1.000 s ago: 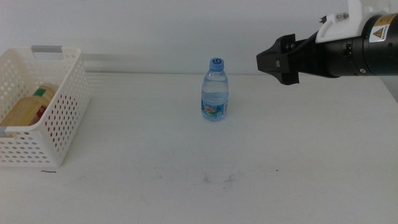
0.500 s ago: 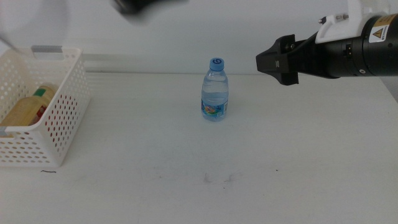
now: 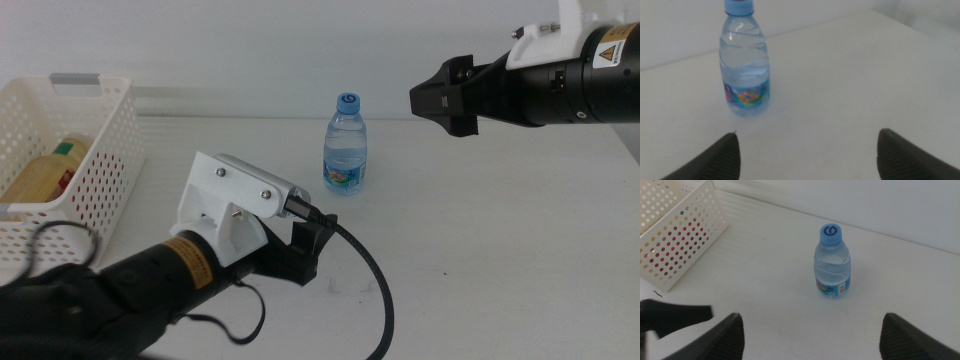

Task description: Use arms to grab the bottles and put them into the dustbin to the left of the table.

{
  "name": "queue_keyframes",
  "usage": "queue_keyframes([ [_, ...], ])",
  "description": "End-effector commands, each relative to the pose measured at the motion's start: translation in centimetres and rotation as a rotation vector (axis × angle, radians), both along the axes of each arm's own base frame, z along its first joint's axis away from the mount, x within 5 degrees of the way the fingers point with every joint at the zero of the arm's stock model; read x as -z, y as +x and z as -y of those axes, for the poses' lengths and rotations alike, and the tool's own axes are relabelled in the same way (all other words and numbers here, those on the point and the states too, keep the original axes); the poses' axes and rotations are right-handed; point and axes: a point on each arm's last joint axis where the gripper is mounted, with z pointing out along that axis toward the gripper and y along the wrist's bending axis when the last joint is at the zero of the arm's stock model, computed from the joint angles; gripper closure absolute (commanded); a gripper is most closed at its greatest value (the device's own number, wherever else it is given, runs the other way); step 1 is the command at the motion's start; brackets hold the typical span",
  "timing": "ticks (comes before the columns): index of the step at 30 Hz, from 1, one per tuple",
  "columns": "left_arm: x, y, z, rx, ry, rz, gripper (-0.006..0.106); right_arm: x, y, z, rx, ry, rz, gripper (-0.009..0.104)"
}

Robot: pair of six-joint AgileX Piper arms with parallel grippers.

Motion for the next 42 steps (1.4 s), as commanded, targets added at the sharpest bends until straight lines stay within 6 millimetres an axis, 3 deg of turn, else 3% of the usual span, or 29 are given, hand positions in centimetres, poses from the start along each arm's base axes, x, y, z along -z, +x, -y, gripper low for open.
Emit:
queue_keyframes([
  [1,0.5,1.1,0.2,-0.010,-0.071,0.064,0.007,0.0,-0.1,0.0,-0.003,-0.002,0.007,0.010],
  [4,1.0,2.8,0.5,-0.006,-0.100,0.146,0.007,0.0,-0.1,0.0,-0.002,-0.001,0.006,0.010],
  [8,2.2,5.3,1.6,-0.021,-0.095,0.127,0.007,0.0,-0.1,0.0,-0.002,-0.001,0.006,0.010],
  [16,3.9,11.6,4.9,-0.088,-0.109,0.147,0.007,0.0,-0.1,0.0,-0.002,-0.001,0.006,0.010],
  [22,6.2,16.1,6.0,-0.115,-0.087,0.158,0.007,0.0,-0.1,0.0,-0.002,-0.001,0.006,0.010],
  [28,8.8,19.0,7.1,-0.124,-0.085,0.161,0.007,0.0,-0.1,0.0,-0.002,-0.001,0.006,0.010],
  [35,11.7,20.4,7.9,-0.119,-0.071,0.146,0.007,0.0,-0.1,0.0,-0.002,-0.001,0.006,0.010],
  [38,12.1,20.5,8.0,-0.117,-0.067,0.148,0.017,0.0,-0.1,0.0,-0.002,-0.001,0.006,0.010],
  [42,10.2,20.1,7.7,-0.082,0.069,0.185,0.060,0.0,-0.1,0.0,-0.002,-0.001,0.006,0.010],
])
